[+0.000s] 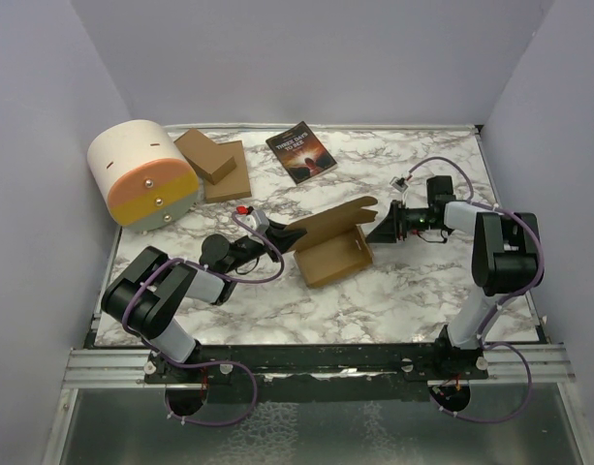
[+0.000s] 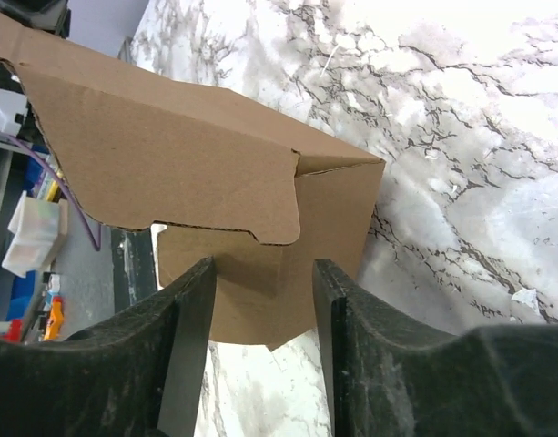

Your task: Fold the paper box

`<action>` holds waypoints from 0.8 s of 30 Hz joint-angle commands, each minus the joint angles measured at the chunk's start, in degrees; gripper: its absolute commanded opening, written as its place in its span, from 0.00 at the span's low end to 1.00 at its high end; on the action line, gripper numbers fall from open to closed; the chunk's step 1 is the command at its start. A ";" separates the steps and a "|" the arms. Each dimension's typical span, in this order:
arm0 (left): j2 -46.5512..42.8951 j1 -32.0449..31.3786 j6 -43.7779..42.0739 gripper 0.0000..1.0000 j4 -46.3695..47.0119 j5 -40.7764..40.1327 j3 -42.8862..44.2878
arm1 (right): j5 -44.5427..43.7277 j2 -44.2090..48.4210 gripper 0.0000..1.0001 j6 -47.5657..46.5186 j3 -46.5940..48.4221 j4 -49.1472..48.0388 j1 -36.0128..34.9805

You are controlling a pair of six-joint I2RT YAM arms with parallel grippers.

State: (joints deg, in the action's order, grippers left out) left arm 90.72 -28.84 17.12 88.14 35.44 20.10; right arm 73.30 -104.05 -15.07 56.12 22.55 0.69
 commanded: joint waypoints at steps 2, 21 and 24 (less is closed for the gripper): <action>-1.00 0.11 0.44 0.00 11.71 -0.96 -0.93 | -3.23 1.31 0.50 -2.18 -0.73 -1.33 -1.44; -1.22 -0.49 1.62 0.00 13.11 -3.18 -1.93 | -12.96 4.64 0.48 -2.76 -4.35 -6.96 -5.37; -1.69 -0.67 2.08 0.00 12.75 -4.21 -2.19 | -14.32 5.91 0.43 -2.83 -4.59 -7.55 -5.81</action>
State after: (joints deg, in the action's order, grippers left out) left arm 90.63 -29.06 18.15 88.14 33.45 18.70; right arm 63.00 -101.30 -17.63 52.21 18.17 -4.40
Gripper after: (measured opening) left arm 0.018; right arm 0.462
